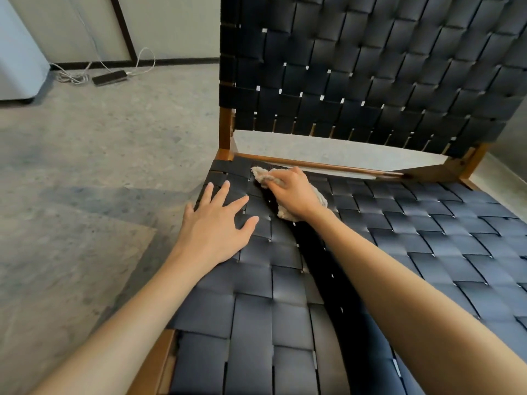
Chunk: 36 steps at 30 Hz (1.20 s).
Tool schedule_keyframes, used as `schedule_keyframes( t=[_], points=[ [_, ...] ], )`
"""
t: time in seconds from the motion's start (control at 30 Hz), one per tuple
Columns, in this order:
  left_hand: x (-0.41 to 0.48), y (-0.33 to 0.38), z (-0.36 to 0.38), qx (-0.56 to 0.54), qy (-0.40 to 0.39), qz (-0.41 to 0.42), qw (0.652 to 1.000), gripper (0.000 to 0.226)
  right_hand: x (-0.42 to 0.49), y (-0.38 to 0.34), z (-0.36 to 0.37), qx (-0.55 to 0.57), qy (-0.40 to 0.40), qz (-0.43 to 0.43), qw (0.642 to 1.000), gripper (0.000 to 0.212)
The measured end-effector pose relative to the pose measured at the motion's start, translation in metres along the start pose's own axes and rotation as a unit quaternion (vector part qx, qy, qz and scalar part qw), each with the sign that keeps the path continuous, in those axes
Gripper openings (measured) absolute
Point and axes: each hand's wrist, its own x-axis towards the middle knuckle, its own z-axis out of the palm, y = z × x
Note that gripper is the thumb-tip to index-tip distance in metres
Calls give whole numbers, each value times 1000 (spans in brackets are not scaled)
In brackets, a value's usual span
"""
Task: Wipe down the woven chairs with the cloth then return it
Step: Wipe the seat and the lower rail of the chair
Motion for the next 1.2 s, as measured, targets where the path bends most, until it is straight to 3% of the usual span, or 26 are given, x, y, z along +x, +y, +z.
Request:
schedule_keyframes(
  t=[0.27,0.43,0.63,0.93,1.2],
  points=[
    [-7,1,-10,-113,55,-21,992,42,-107,-42,-20,35,-24,-50,998,22],
    [-35,-6,-18,-141,10,-12,990,46,-182,-75,-34,27,-64,-61,996,21],
    [-87,-22,-24,-214,18,3,977,47,-231,-117,-30,11,-63,-100,993,28],
    [-127,-35,-25,-362,80,-68,926,43,-192,-151,14,13,9,-105,994,28],
    [-93,-32,-23,-321,47,-75,943,46,-86,-111,32,-9,58,-12,998,31]
  ],
)
